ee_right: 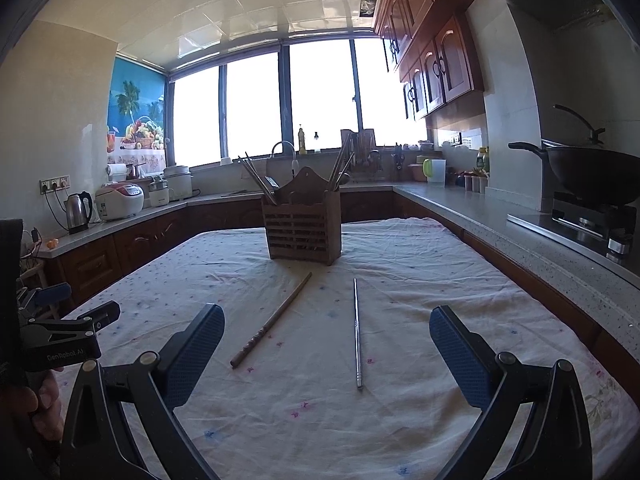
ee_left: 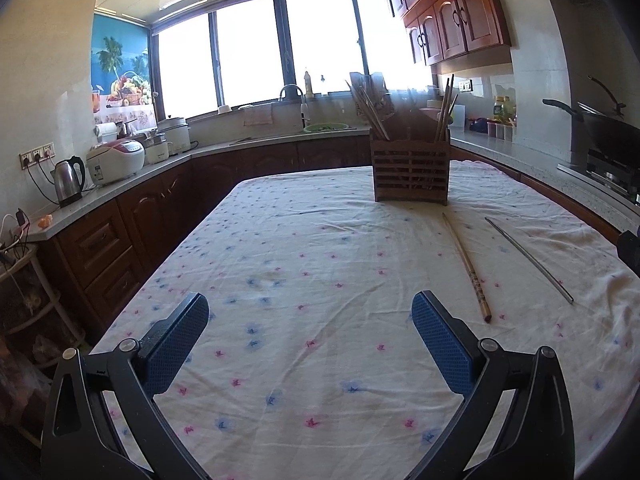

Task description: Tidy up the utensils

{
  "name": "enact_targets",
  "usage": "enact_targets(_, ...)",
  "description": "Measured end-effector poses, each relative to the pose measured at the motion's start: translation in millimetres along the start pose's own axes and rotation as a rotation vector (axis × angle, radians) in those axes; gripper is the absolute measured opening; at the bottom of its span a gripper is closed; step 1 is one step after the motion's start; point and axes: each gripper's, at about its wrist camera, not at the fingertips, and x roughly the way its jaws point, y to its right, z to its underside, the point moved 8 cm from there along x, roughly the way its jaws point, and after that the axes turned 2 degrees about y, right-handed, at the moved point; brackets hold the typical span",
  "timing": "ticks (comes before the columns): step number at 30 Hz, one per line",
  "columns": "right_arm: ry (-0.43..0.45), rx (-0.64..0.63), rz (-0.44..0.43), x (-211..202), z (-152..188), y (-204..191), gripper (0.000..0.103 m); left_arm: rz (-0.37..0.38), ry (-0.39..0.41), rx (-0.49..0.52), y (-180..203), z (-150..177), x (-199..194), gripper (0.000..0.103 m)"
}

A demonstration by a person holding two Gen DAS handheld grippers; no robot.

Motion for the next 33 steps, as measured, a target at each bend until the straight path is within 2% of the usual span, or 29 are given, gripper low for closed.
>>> enact_targets(33, 0.006, 0.004, -0.001, -1.2, 1.7, -2.3, 0.103, 0.055, 0.025, 0.015, 9.2, -3.9, -9.2, 0.103)
